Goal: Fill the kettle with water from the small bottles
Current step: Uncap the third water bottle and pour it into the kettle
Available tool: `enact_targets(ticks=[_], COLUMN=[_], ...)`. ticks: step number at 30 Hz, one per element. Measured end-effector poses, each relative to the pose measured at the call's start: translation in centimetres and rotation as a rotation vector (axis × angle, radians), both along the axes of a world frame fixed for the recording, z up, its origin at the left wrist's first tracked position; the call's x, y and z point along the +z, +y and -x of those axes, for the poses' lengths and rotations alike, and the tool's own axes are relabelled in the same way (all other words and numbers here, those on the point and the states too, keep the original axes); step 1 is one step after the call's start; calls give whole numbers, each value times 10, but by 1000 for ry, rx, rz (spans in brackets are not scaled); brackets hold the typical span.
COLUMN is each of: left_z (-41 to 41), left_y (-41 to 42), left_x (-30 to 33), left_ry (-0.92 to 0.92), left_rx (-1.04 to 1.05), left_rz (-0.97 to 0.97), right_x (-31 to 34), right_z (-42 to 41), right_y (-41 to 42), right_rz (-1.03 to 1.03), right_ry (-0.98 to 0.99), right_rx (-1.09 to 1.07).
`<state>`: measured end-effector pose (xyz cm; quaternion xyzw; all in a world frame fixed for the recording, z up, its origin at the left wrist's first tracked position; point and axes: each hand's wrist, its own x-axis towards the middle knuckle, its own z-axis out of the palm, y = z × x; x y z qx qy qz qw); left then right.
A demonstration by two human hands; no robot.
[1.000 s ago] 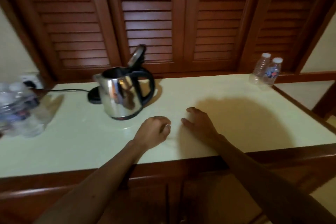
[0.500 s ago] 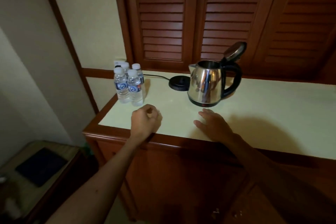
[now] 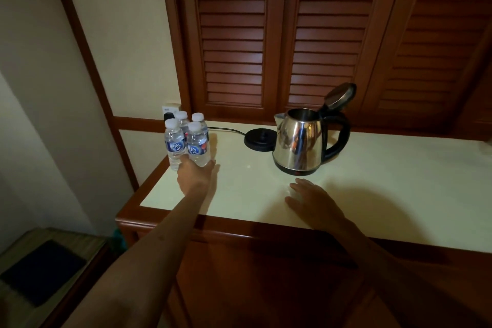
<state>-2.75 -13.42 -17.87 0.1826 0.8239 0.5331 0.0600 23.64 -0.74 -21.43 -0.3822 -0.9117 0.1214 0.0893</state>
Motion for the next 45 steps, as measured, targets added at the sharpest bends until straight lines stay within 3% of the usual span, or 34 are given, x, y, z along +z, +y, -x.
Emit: enact_targets(ticks=[4,9,16,24,28,30,37,45], left_z=[-2,-15,-62,-92,-92,-91,-91,-85], left_y=[2,5,15,26,27,27,27,31], left_x=[-3,-11,-13,-20,-23,-23,-23,-21], left_ry=[62,145,67,64,64,67,63,-64], left_rx=[-28,-248,-536,-796,-813,-820,-819,-802], left_rz=[58,48,-43,-90,-99,-87,-89,-79], right_x=[-3,-2,3,21,63,93,148,161], right_z=[0,0,-2,-4,10,22,51,45], right_y=[3,4,-3,0,0,-1,-5,-2], right_rz=[2,29,56,257,165,129,-157,-99], right_ry=[24,68,93,654,866,826,316,200], right_rx=[-5,1,-16,-148,-37,24,177,352])
